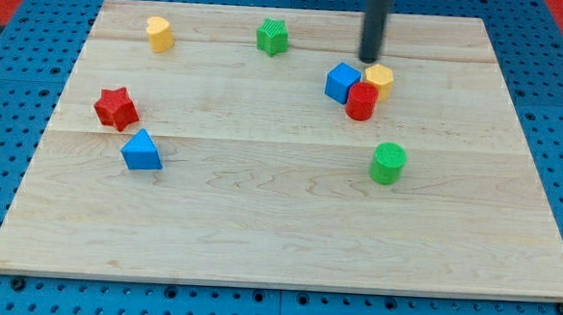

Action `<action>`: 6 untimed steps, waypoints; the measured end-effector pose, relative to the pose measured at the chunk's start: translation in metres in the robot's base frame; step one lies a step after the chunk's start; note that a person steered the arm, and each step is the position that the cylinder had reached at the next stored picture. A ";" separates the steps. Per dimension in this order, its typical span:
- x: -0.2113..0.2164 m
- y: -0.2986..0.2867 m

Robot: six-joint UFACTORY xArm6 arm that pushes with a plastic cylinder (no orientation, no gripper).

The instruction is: Separate yellow hexagon from the red circle and blue cube

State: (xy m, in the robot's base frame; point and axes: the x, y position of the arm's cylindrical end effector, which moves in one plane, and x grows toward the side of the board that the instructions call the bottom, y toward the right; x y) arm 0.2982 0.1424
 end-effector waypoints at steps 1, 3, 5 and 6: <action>0.064 0.012; 0.035 -0.066; 0.072 -0.076; 0.086 -0.026</action>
